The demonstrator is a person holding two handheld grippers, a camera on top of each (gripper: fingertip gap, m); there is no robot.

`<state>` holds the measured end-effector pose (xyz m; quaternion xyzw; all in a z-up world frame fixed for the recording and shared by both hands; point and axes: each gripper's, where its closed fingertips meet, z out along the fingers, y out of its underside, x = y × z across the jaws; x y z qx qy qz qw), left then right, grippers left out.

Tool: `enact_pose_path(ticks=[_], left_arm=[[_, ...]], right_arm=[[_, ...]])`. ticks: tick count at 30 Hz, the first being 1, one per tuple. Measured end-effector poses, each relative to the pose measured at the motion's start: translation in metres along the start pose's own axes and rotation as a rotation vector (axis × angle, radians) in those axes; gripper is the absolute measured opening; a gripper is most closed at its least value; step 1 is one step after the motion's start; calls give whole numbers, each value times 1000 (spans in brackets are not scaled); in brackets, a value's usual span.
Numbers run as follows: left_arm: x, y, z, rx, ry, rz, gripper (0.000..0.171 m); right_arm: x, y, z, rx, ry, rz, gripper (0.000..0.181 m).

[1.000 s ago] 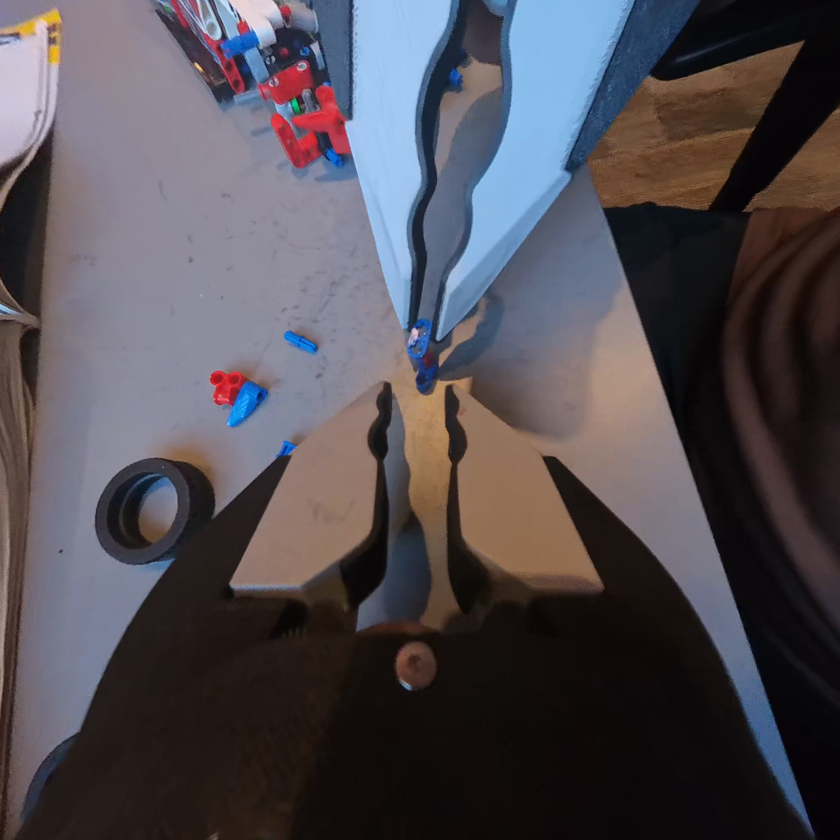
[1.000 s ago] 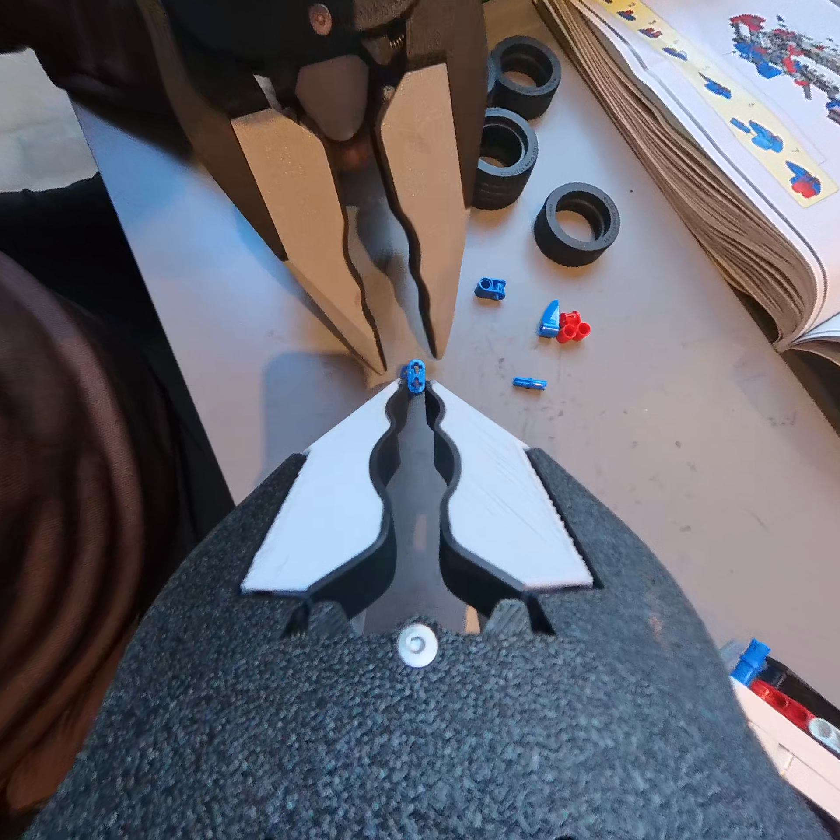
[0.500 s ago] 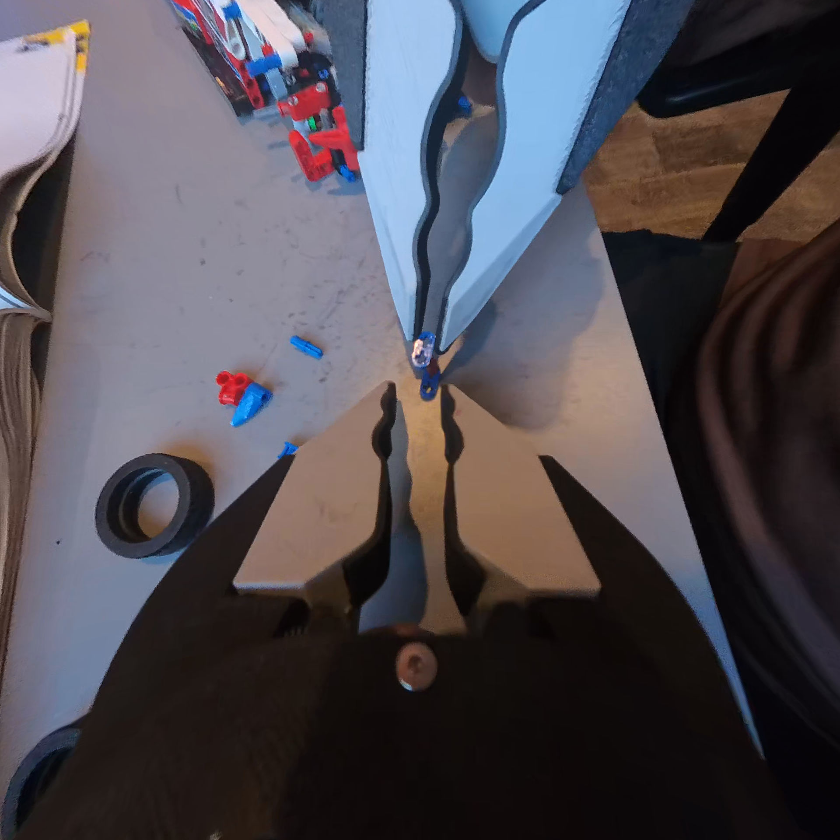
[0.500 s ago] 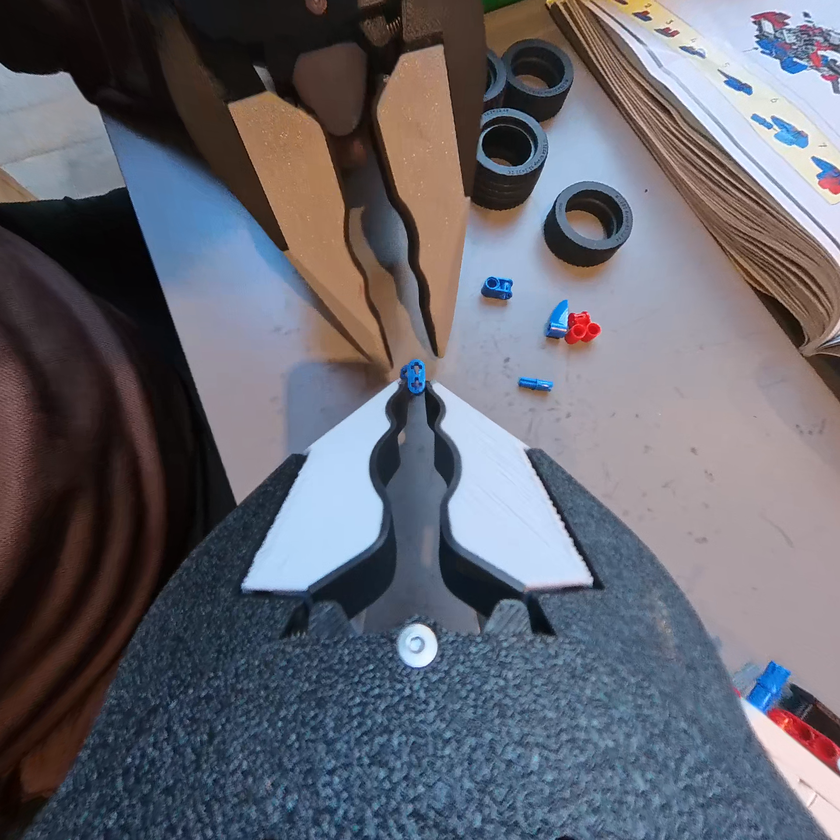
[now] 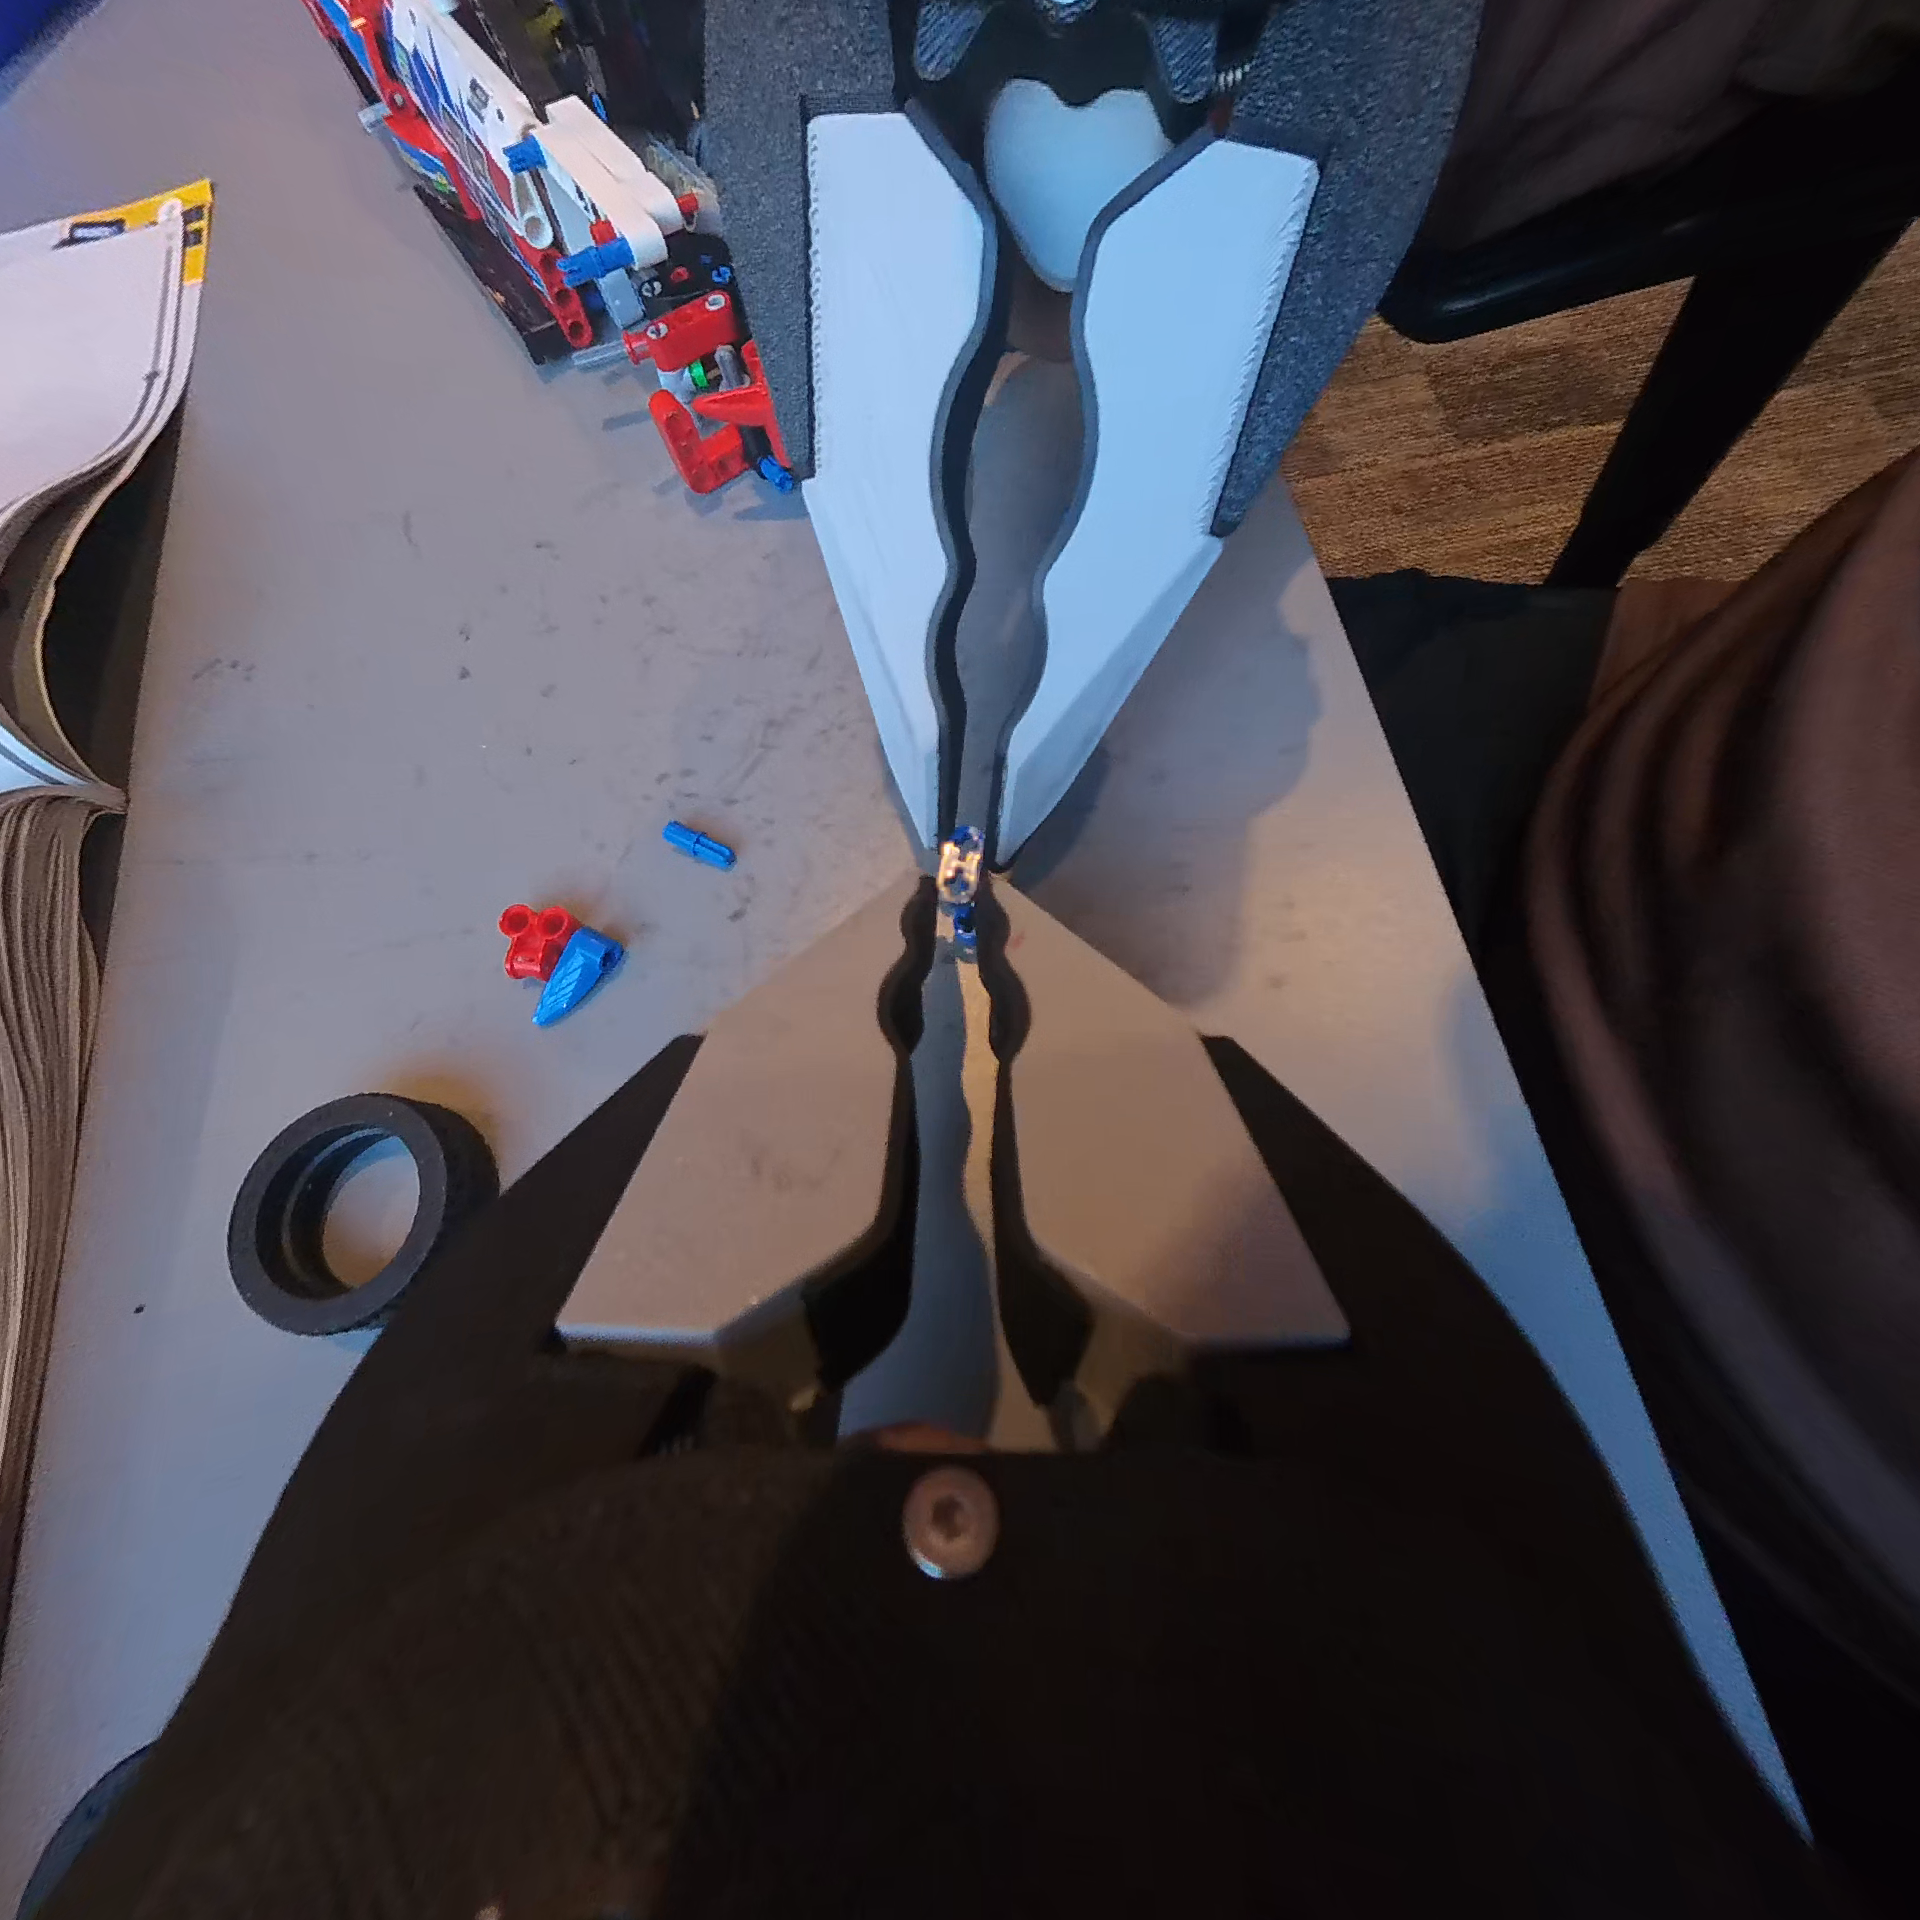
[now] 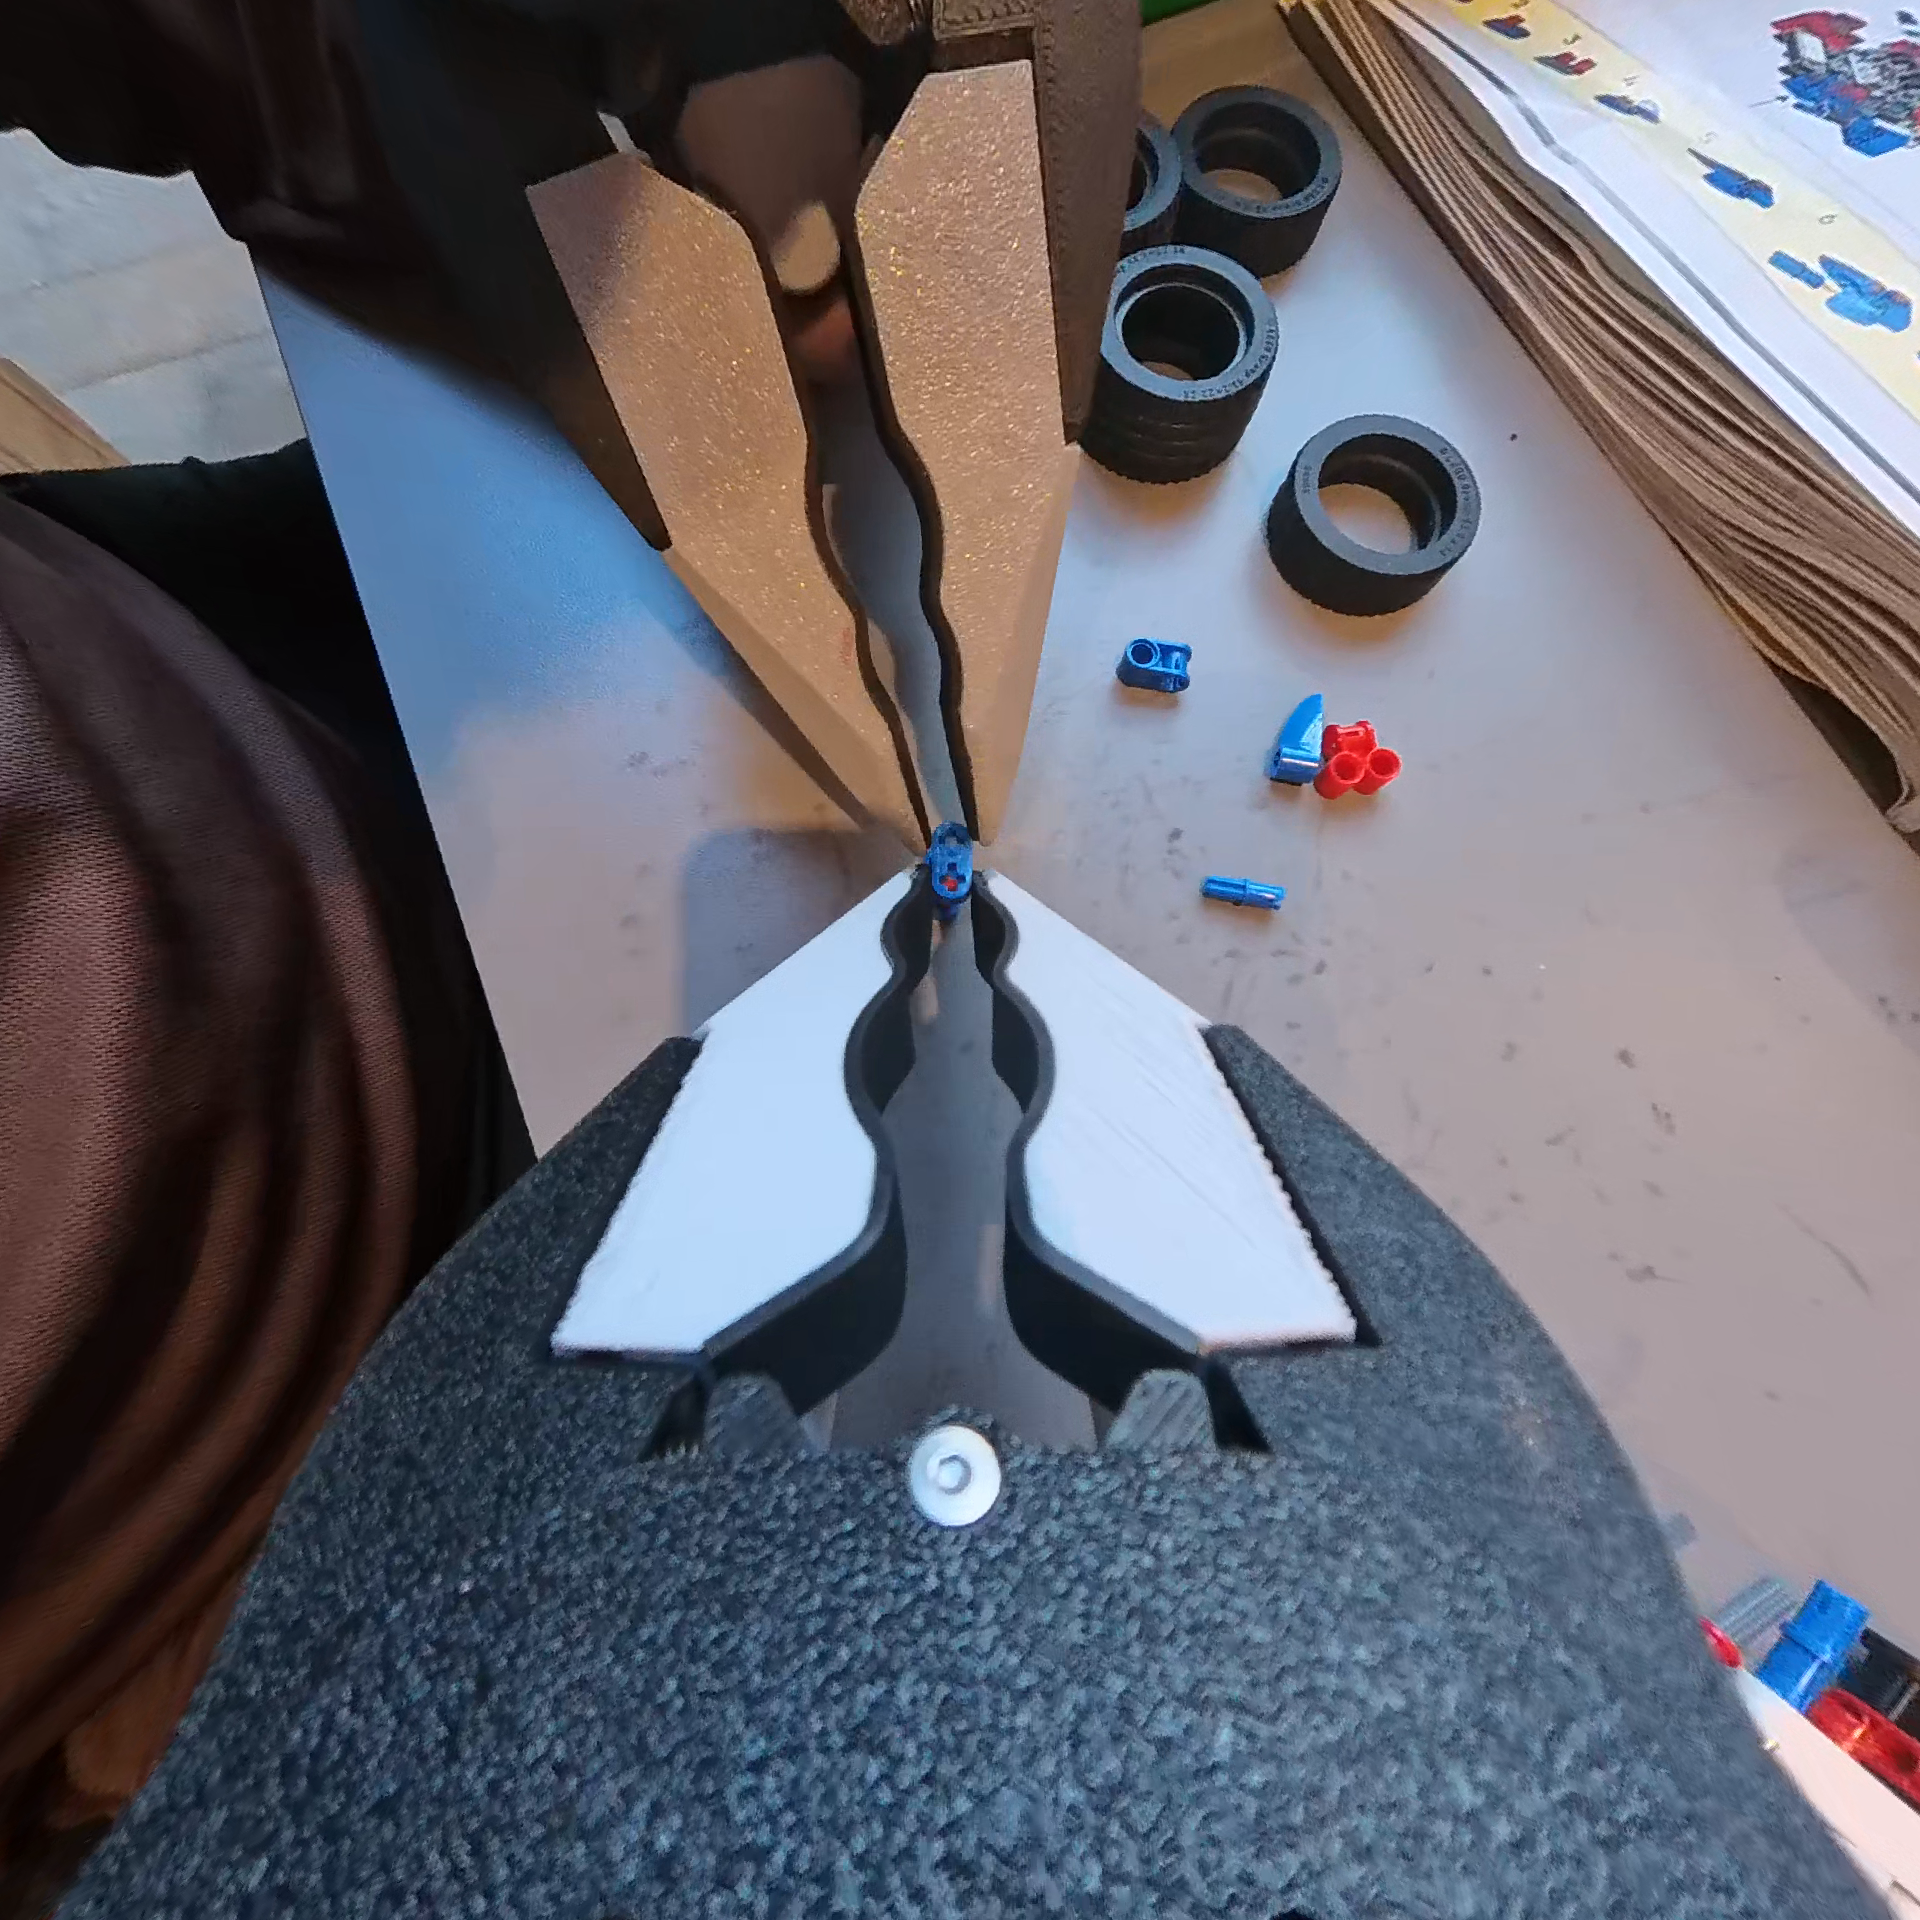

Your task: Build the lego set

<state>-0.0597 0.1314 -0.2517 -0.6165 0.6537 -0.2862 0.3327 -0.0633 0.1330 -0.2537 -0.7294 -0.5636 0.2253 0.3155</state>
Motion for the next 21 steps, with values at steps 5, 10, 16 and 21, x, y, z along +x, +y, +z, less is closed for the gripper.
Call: enact_pose_path(ticks=[5,10,16,21], left_arm=[[2,0,0,-2,10,0,6],[1,2,1,-14,1,-3,4],[1,2,2,-16,2,-1,4],[1,4,2,-25,15,-10,4]], right_arm=[[-2,-1,1,2,-6,0,7],[-1,1,2,-2,-7,2,7],[-1,1,2,-6,-7,0,7],[-2,1,3,-26,-22,7,7]])
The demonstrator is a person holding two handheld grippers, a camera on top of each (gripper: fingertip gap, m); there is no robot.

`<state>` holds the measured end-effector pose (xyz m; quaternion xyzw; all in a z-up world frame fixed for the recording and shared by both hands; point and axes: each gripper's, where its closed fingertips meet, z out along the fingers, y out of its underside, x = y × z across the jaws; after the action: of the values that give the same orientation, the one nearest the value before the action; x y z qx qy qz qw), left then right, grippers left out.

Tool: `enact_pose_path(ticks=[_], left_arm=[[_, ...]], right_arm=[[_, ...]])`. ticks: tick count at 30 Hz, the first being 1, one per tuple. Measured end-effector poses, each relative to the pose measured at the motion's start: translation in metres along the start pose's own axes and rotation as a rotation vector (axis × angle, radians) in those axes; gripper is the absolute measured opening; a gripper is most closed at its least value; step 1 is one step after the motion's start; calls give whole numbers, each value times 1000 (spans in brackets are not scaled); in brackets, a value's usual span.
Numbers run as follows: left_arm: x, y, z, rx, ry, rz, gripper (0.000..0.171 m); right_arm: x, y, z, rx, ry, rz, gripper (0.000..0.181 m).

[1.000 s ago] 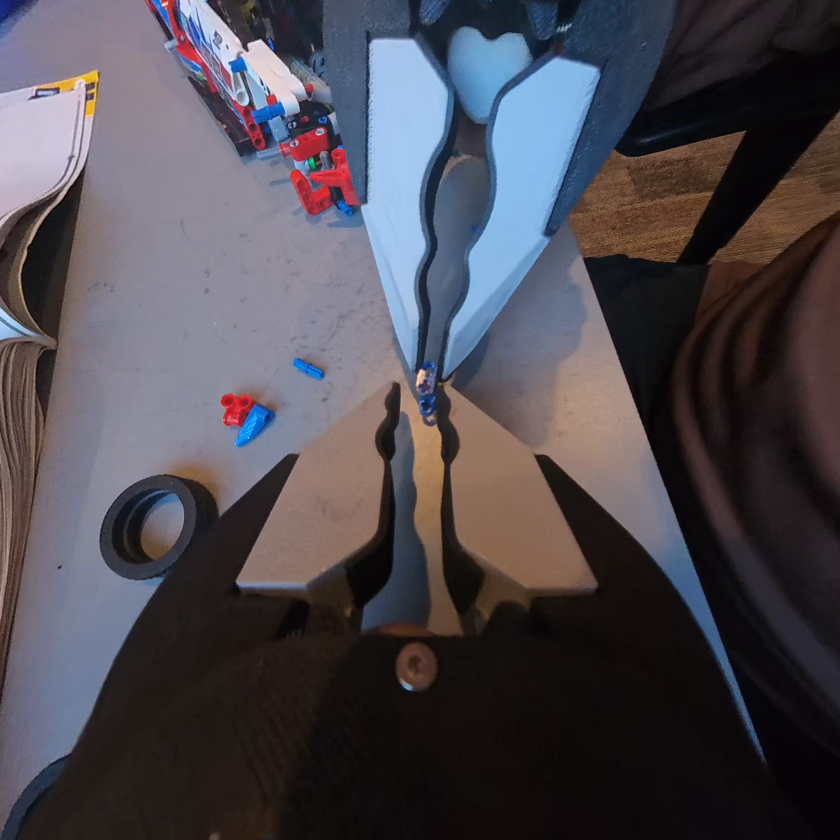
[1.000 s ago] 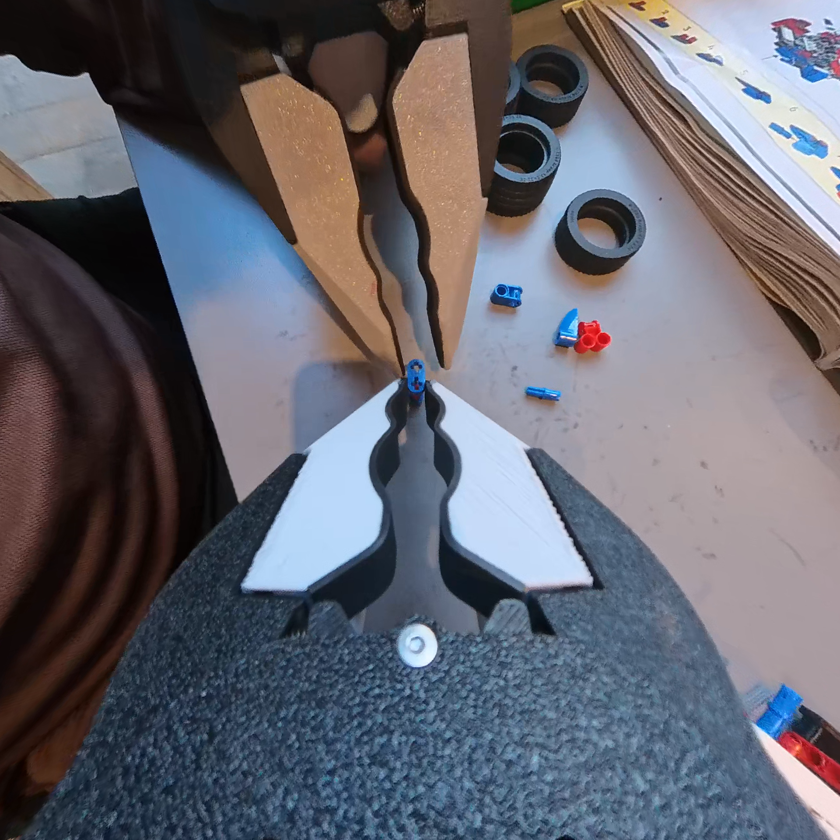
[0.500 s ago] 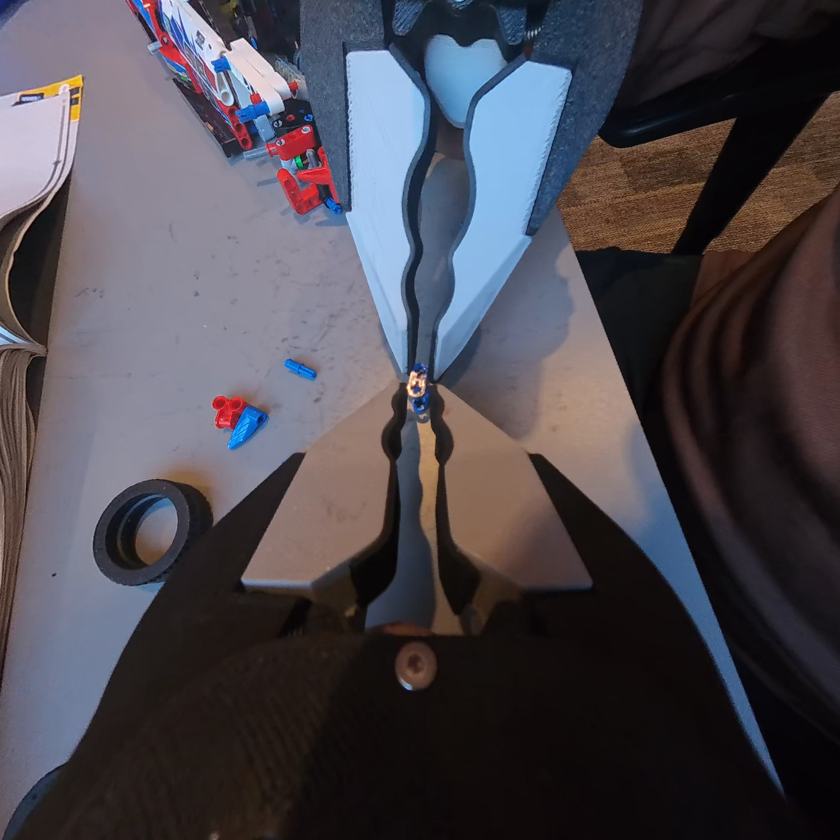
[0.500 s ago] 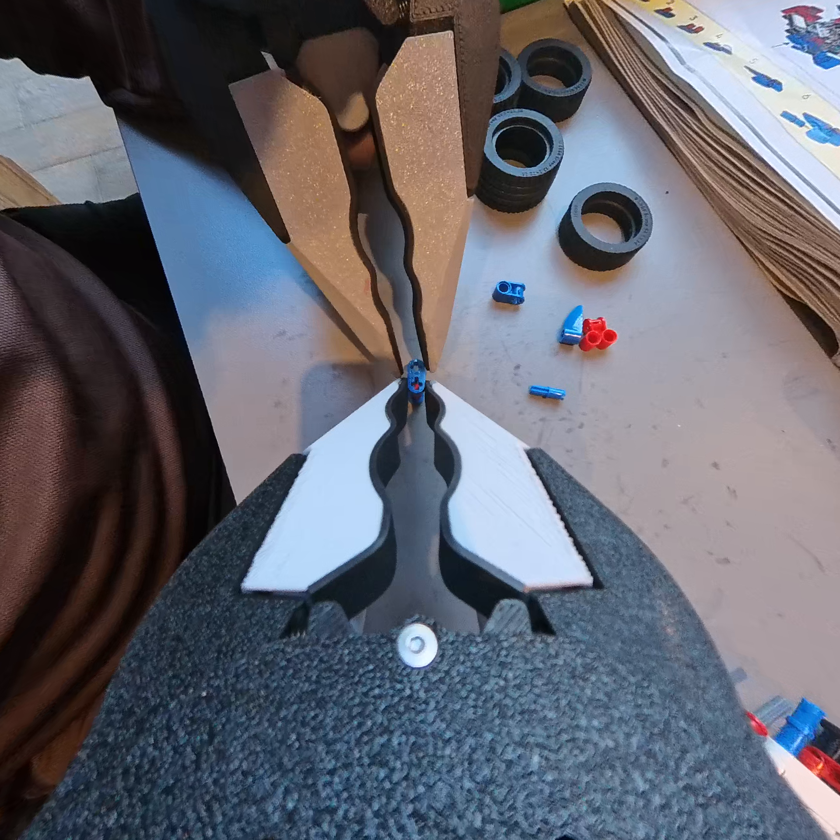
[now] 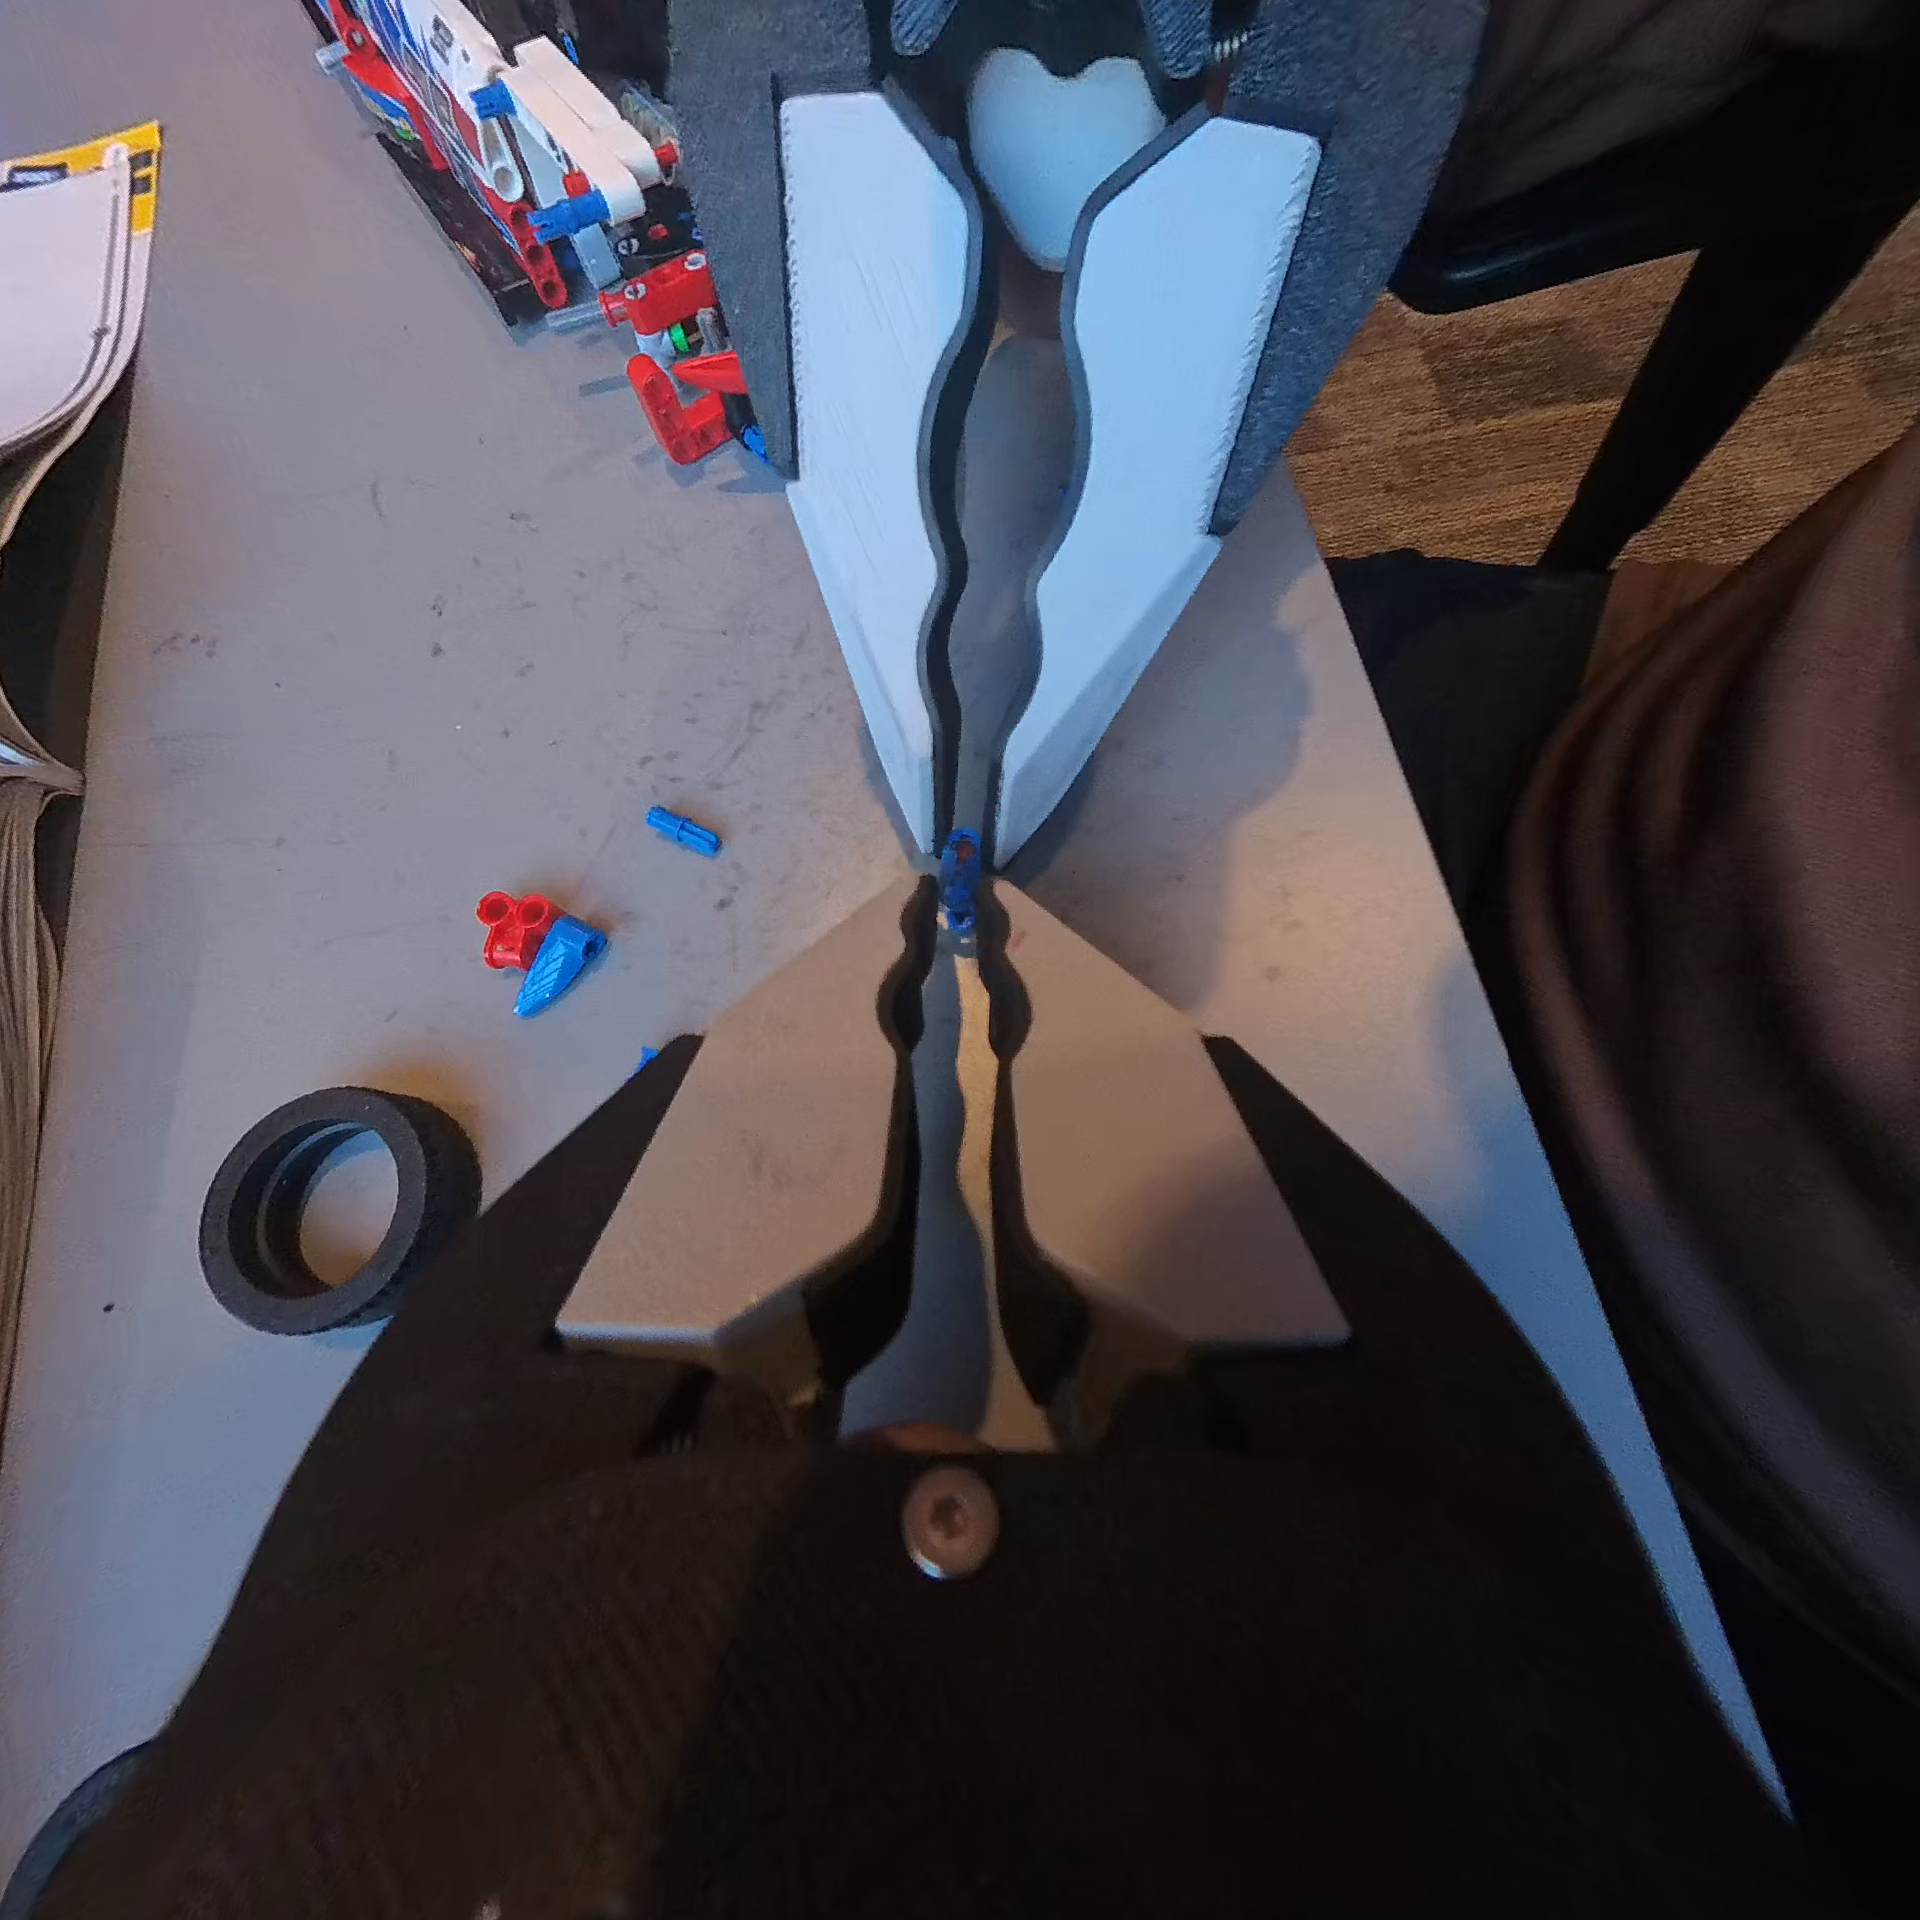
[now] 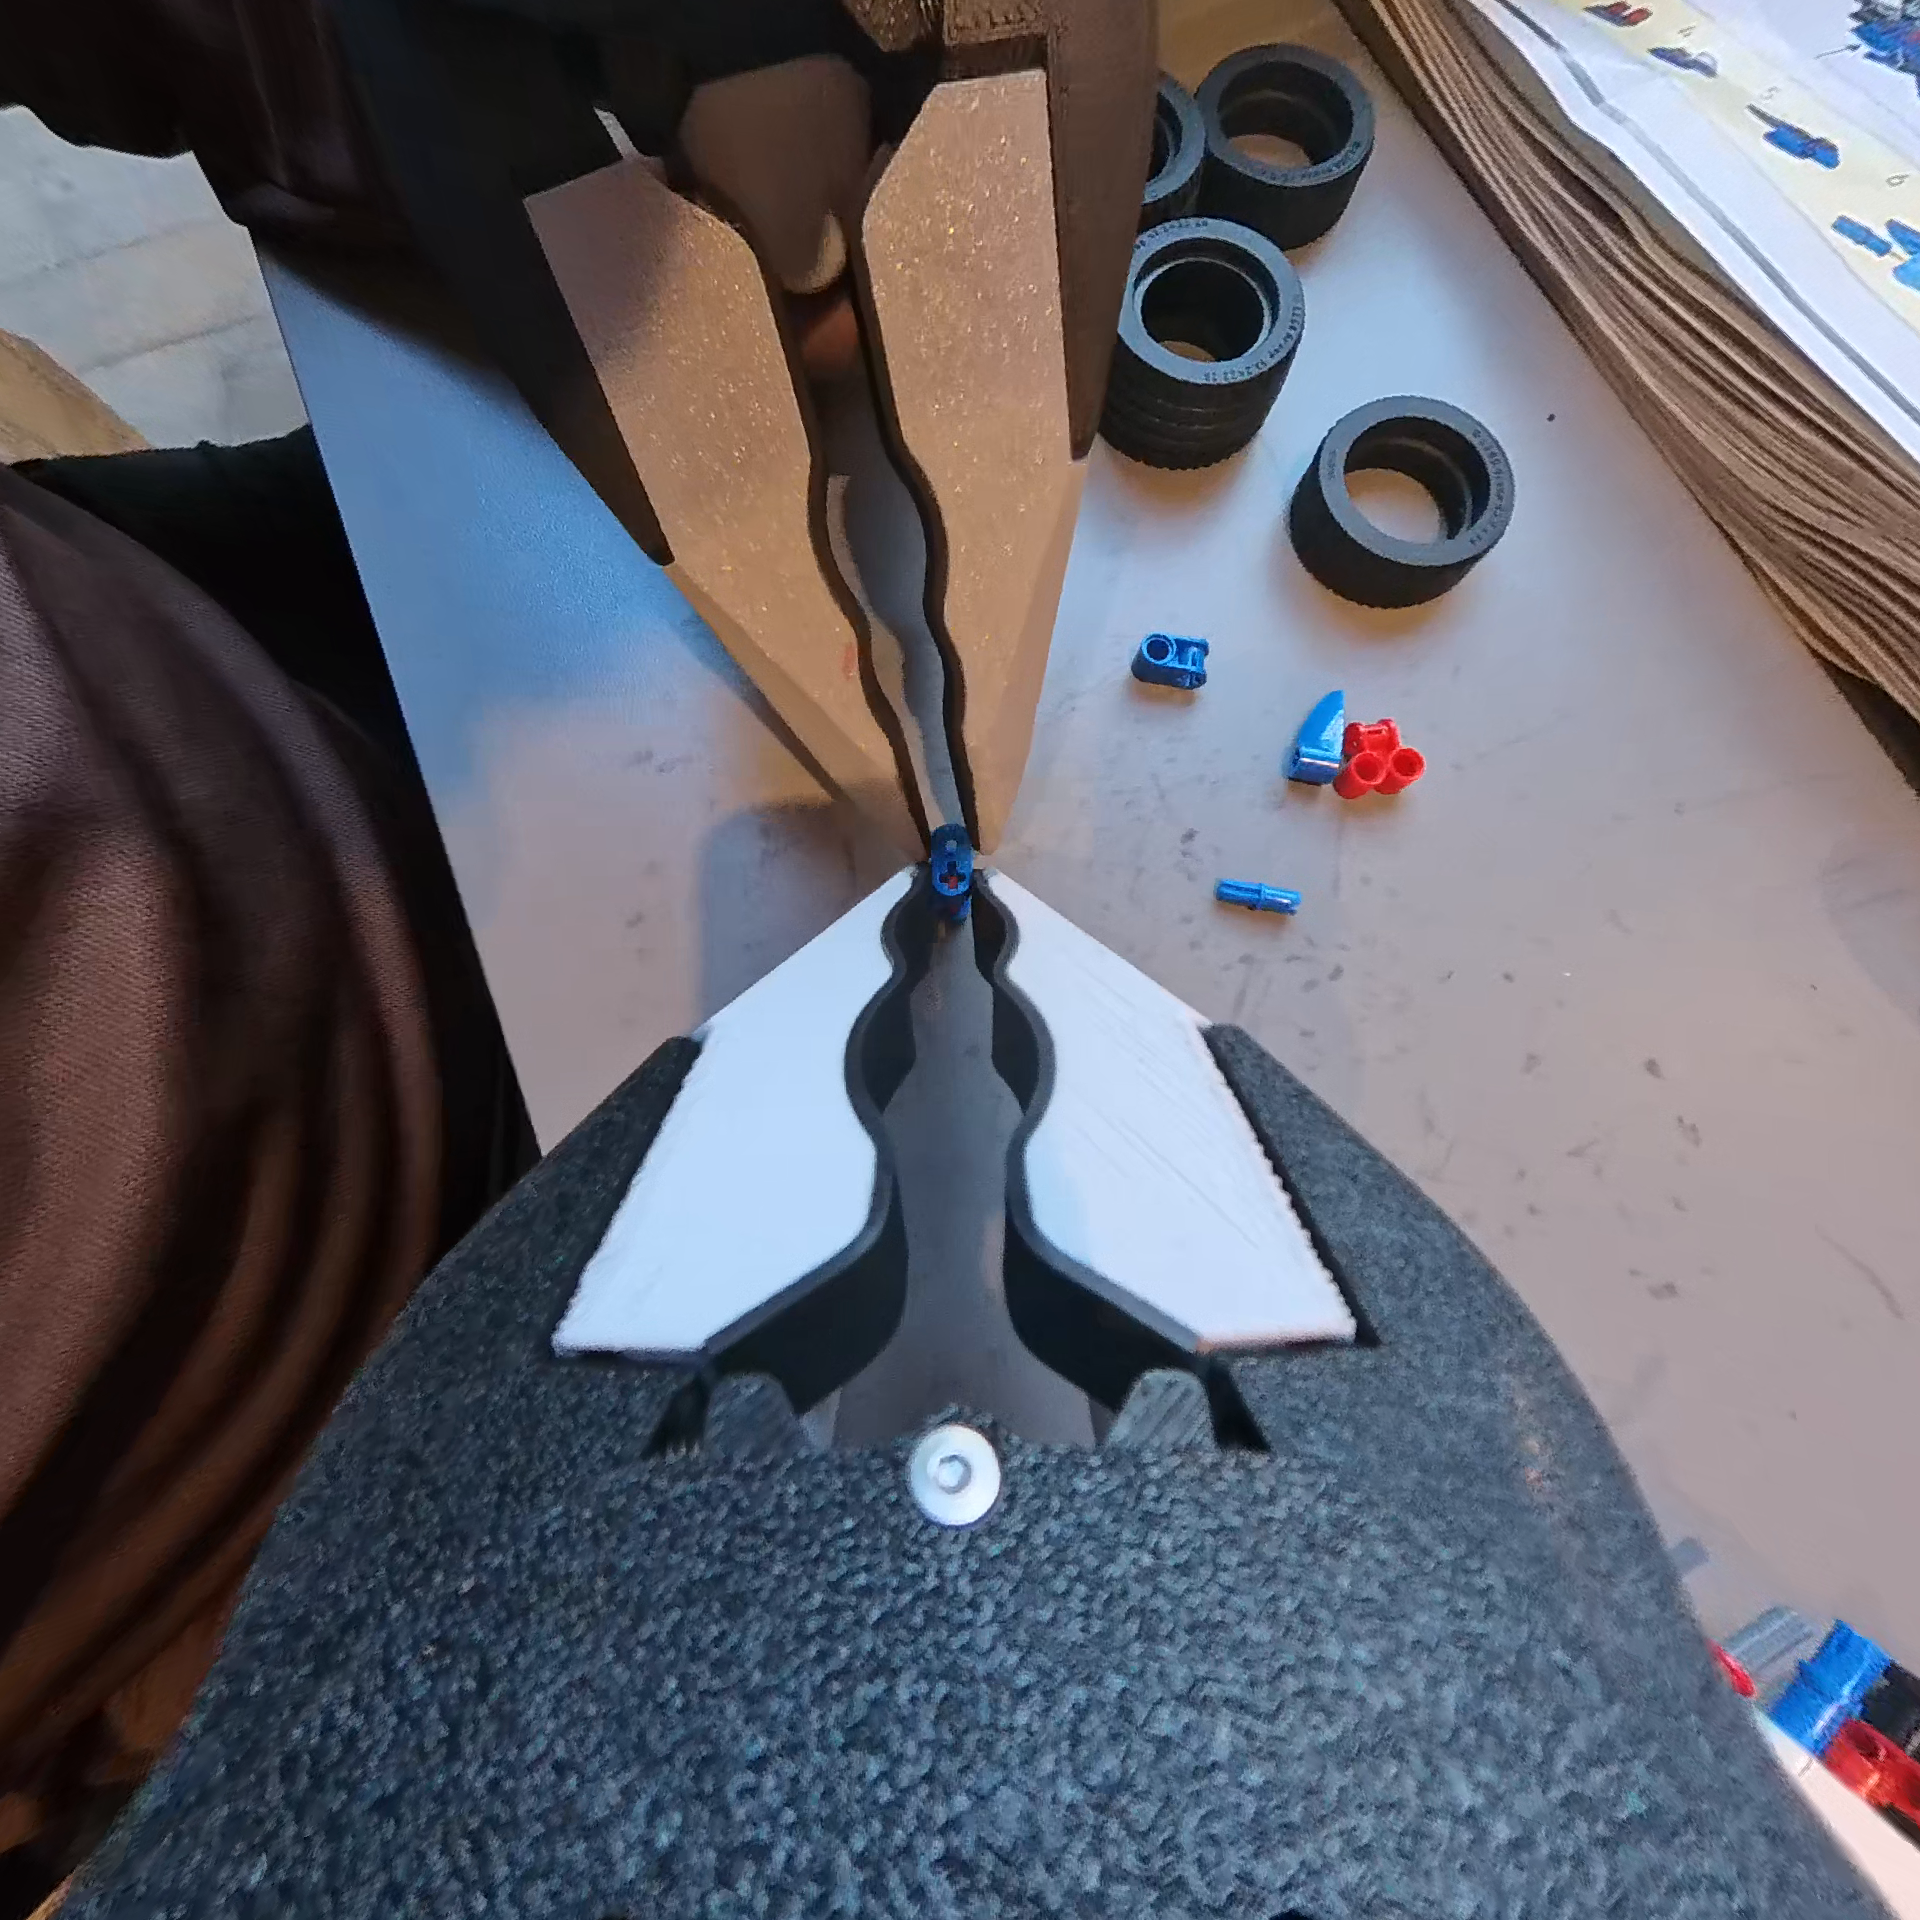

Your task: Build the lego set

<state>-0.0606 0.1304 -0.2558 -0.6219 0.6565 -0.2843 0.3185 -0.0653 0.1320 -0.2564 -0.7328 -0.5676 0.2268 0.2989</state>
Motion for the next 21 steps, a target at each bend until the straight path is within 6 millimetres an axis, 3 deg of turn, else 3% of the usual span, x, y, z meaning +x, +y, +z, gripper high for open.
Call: enact_pose_path(ticks=[18,21], left_arm=[[1,7,7,-64,-35,62,4],[1,7,6,-59,-3,5,4]], right_arm=[[-1,10,7,-66,11,-47,7],[-1,10,8,-56,3,-36,7]])
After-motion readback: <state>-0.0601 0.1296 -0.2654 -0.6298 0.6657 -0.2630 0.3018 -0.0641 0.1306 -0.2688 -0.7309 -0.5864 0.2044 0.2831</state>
